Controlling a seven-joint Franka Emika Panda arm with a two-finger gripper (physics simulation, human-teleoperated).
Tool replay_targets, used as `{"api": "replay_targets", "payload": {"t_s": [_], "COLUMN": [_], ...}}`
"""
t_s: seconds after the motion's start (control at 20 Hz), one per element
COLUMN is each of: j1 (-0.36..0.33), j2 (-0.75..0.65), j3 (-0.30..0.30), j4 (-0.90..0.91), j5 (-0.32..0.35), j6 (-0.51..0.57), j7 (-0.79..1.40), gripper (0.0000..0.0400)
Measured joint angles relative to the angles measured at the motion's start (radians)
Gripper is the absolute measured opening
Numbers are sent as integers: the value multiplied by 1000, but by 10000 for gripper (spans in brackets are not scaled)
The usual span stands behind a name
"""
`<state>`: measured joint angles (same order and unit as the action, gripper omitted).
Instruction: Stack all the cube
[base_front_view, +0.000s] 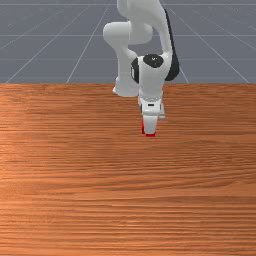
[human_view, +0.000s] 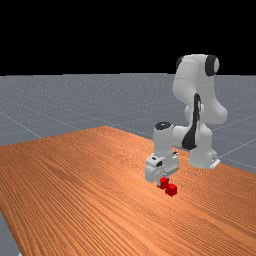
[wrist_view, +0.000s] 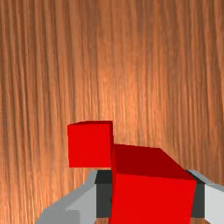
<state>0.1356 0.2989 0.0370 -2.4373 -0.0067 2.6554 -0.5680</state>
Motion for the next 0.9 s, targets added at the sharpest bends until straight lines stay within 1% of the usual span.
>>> {"api": "replay_targets", "payload": {"t_s": [0.15,0.2,0.3,0.4,0.45,0.6,0.7,0.75,0.8,0.85,0.9], "j1": [15,26,36,37,37,22,21,23,5,7,42], "j2": [6,4,7,-2,-12,-26,-47,-50,-61,-59,-55], "j3": [7,5,10,15,16,17,15,17,36,42,22], "j4": [10,3,8,-6,-26,-51,-87,-89,-114,-111,-103], "j5": [1,-1,-3,0,-7,-15,-10,4,43,49,10], "j6": [-10,12,10,3,24,34,49,26,64,64,55], "j7": [21,47,57,51,40,-15,0,19,-19,-12,73], "gripper": [196,196,195,193,193,190,196,197,195,194,194]}}
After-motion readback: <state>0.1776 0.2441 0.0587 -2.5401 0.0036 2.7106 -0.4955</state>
